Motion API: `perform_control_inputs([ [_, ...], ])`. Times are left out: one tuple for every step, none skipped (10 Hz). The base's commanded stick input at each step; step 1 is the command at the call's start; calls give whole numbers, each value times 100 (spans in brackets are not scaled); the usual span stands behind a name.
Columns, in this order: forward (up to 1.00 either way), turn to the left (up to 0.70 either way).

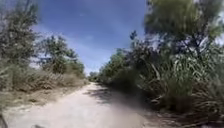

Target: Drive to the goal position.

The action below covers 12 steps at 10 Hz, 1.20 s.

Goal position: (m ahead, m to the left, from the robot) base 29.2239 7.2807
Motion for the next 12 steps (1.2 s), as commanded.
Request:
perform_control_inputs([
  [70, 21],
  [70, 7],
  [70, 0],
  [70, 0],
  [70, 0],
  [70, 0],
  [70, 0],
  [70, 0],
  [70, 0],
  [70, 0],
  [70, 0],
  [70, 0],
])
